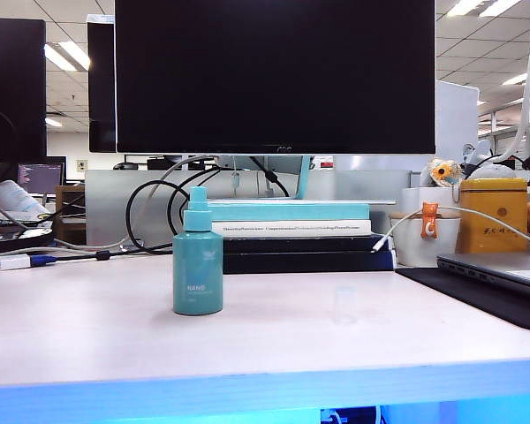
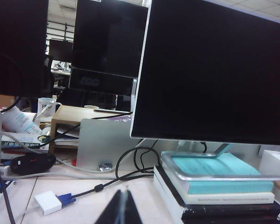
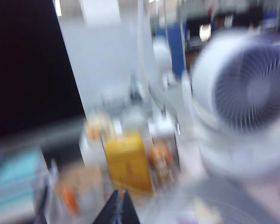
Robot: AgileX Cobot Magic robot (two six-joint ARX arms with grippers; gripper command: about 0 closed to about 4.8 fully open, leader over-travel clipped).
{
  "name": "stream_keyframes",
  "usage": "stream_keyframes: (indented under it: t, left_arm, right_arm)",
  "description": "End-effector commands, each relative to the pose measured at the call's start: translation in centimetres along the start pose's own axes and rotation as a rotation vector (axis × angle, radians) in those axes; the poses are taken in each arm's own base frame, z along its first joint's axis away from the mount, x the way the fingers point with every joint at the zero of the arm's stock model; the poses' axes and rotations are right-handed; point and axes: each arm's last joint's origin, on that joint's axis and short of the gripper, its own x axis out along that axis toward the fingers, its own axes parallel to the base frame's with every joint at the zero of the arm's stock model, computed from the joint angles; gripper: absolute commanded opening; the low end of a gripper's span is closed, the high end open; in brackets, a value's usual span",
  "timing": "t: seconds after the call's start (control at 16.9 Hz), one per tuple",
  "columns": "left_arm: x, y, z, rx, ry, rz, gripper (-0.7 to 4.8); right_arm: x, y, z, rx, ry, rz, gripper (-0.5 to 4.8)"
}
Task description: Pick up the sprayer with the left hand, pick up its lid with the right hand then put the lid on the sprayer.
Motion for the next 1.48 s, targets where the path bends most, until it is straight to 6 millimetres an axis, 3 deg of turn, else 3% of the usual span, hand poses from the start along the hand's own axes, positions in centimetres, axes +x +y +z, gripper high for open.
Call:
stream_keyframes:
  t: [0.06,0.24,0.42,0.53,0.59,0.65,0.71,0.77,0.83,0.89,0.95,1.01,1.19,1.48]
  left_arm:
    - [2.4,-0.1,1.7,0.027,0.042,-0.142,-0.05]
    - [5.9,0.6,1.5,0.058,0.070,-0.296,-0.05]
    - [8.8,1.7,0.0,0.073,0.057,-0.339,0.01]
    - [11.5,2.4,-3.1,0.115,0.181,-0.449,0.86]
    - [12.2,2.3,-4.2,0.128,0.219,-0.505,1.45]
    - [12.9,2.1,-5.3,0.141,0.249,-0.547,2.26]
    - [13.7,1.3,-6.7,0.208,0.267,-0.613,3.88]
    - [13.9,0.7,-7.5,0.261,0.264,-0.653,4.59]
    - [14.2,0.0,-8.3,0.298,0.260,-0.692,4.71]
    - [14.3,-0.7,-9.1,0.325,0.264,-0.735,4.71]
    - [14.4,-1.1,-9.8,0.327,0.282,-0.745,4.71]
    - [14.5,-1.3,-10.5,0.314,0.306,-0.760,4.71]
    - [14.7,-1.4,-12.9,0.264,0.337,-0.847,4.70]
    - [14.9,-1.3,-15.2,0.173,0.376,-0.939,4.60]
  right_arm:
    - [3.0,1.5,3.2,0.006,0.070,0.124,-0.05]
    - [7.5,2.9,3.3,0.013,0.217,0.331,-0.06]
    - [10.8,3.5,0.0,0.044,0.366,0.551,-0.06]
    - [12.4,3.7,-3.5,0.103,0.535,0.699,-0.06]
    - [12.8,3.6,-4.4,0.113,0.576,0.690,-0.05]
    - [13.1,3.5,-5.2,0.121,0.607,0.684,-0.05]
    - [13.3,3.5,-6.0,0.132,0.636,0.727,-0.05]
    - [13.4,3.6,-6.3,0.134,0.646,0.766,-0.05]
    - [13.4,3.8,-6.7,0.125,0.650,0.813,0.14]
    - [13.4,4.2,-7.1,0.099,0.654,0.852,1.29]
    - [13.4,4.6,-7.6,0.085,0.665,0.873,3.02]
    - [13.3,5.0,-8.0,0.085,0.679,0.896,4.07]
    - [12.6,7.7,-10.5,0.021,0.737,1.029,4.25]
    - [11.6,10.4,-13.9,-0.131,0.808,1.034,4.33]
